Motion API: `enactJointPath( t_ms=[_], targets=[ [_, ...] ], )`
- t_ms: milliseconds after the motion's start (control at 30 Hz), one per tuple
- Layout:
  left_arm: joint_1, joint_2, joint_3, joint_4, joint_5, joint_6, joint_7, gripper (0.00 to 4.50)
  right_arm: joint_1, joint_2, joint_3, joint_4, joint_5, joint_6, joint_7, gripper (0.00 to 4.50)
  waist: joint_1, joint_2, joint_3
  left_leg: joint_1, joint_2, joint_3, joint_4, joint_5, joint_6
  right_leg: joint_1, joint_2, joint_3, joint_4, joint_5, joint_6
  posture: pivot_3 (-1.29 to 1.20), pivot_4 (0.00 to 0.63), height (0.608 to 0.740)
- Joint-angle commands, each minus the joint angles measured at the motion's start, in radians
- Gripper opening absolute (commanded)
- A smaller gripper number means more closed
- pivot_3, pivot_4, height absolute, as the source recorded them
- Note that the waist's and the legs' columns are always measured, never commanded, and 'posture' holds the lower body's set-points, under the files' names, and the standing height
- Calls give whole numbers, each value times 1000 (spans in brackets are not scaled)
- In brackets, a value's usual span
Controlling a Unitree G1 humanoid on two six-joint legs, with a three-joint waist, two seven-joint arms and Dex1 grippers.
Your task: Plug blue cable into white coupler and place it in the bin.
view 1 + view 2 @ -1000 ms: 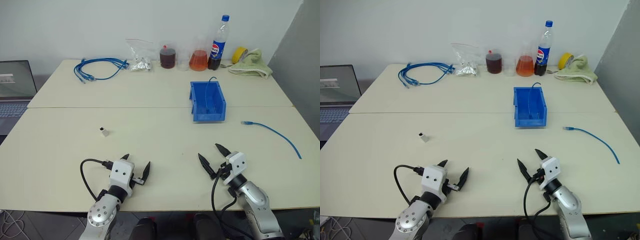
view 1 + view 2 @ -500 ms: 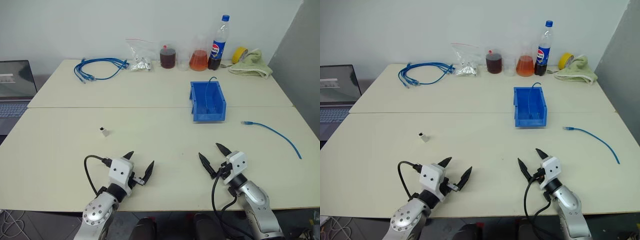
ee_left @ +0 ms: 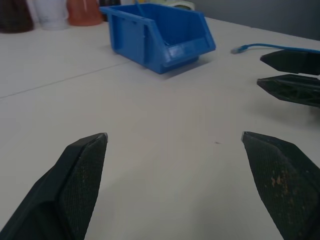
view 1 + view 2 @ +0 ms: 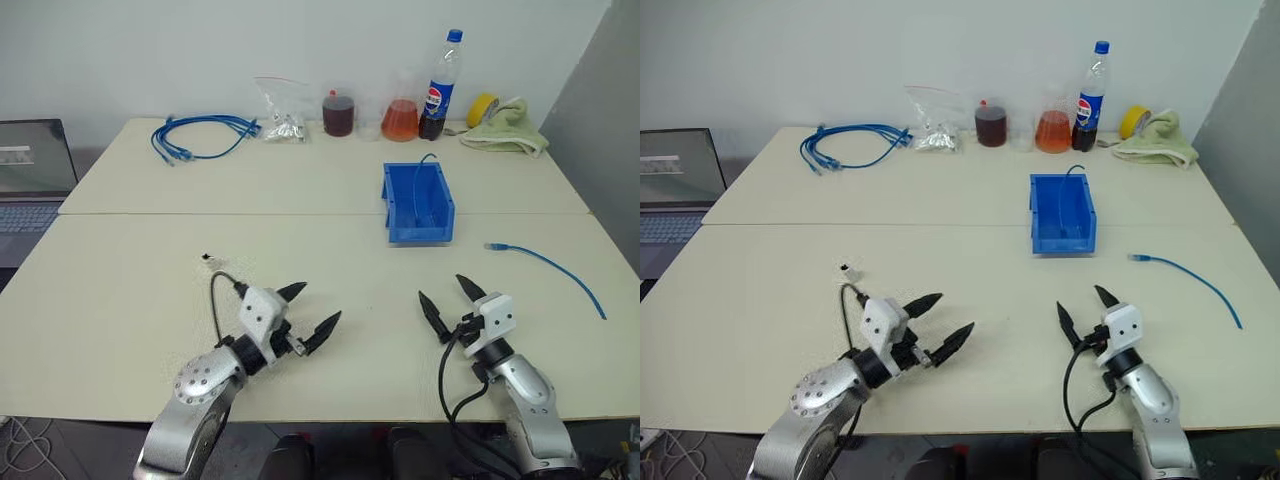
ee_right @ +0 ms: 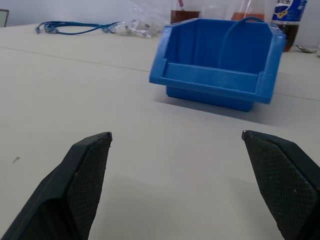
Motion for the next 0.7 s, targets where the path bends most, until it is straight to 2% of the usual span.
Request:
enactJointPath(
  t_ms=[33, 133, 233, 400, 700],
  targets=[
    [-153, 15, -47, -32, -26, 113, -25, 4500, 18, -112, -150, -142, 110, 116, 18, 4439, 6, 2, 1, -1, -1, -1, 1, 0, 0, 0, -1, 0, 0, 0, 0, 0, 150, 740],
    [-217, 21, -66, -42, -55, 187, -44, 4500, 18, -189, -223, -160, 146, 177, 30, 4439, 2, 2, 1, 0, -1, 1, 1, 0, 0, 1, -1, 0, 0, 0, 0, 0, 150, 740],
    [-291, 32, -95, -49, -73, 269, -67, 4500, -23, -323, -323, -117, 179, 325, 44, 4439, -6, 2, 1, 0, 0, 1, 0, 0, 0, 0, 0, 1, 0, 0, 0, 0, 150, 740],
    [-335, 38, -128, -52, -64, 324, -76, 4500, -126, -444, -377, 83, 194, 447, 78, 4439, -6, 2, 1, 1, 0, 2, 0, 0, 0, 1, 1, 1, 1, 0, 0, 0, 150, 740],
    [-354, 8, -159, -71, -65, 347, -64, 4500, -424, -538, -286, 598, 114, 466, 192, 4439, -5, 2, 2, 1, 0, 4, 1, 0, 0, 0, 0, 3, 0, 0, 0, 0, 150, 740]
  ],
)
